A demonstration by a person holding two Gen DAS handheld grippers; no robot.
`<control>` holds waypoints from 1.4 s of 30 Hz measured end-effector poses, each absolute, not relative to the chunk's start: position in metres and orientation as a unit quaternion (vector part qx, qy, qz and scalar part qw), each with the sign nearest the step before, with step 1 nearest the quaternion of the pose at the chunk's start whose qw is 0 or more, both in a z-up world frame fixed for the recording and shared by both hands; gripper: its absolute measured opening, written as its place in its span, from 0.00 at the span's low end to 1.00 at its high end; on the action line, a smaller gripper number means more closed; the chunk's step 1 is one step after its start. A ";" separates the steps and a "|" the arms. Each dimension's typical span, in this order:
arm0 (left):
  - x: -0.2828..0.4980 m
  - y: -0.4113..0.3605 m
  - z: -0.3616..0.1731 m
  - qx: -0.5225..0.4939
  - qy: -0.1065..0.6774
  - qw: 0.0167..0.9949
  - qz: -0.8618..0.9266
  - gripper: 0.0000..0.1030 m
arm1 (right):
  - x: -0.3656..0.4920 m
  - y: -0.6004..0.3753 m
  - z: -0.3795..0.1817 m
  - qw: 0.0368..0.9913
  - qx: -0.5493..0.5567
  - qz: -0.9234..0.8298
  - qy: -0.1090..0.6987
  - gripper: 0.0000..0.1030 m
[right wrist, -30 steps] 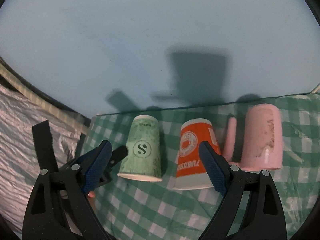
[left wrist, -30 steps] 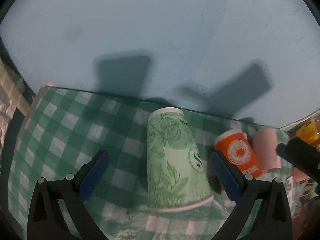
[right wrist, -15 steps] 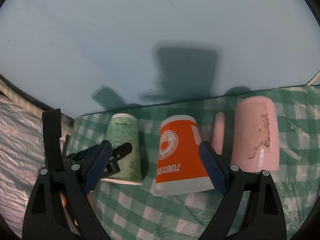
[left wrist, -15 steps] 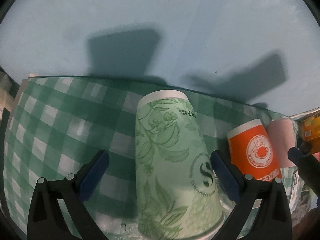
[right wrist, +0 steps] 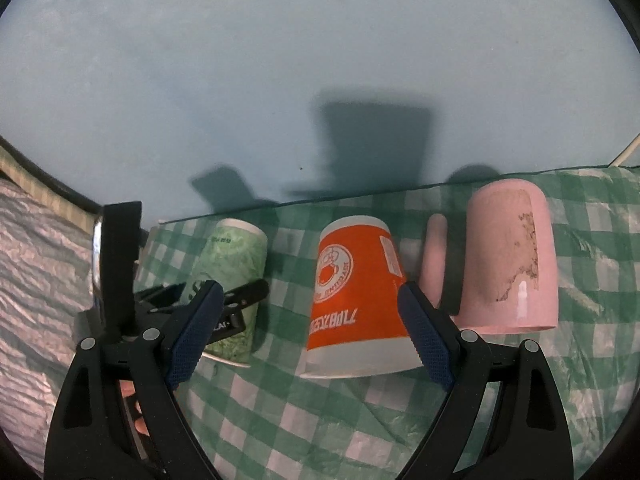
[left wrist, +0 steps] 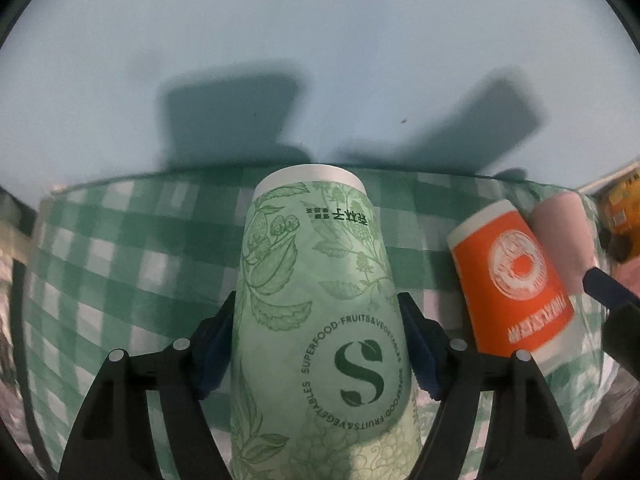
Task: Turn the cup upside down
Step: 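Lift the green cup with the right gripper and rotate it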
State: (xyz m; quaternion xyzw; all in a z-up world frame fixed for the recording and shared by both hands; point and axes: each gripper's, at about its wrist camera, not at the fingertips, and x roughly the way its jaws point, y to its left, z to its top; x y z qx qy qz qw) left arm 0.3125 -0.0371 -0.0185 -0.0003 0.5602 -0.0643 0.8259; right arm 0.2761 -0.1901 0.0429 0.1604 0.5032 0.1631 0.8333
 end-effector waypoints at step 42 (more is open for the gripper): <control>0.142 -0.130 -0.024 0.141 0.477 0.831 -0.250 0.74 | 0.126 -0.234 0.031 0.864 0.190 0.181 0.429 0.86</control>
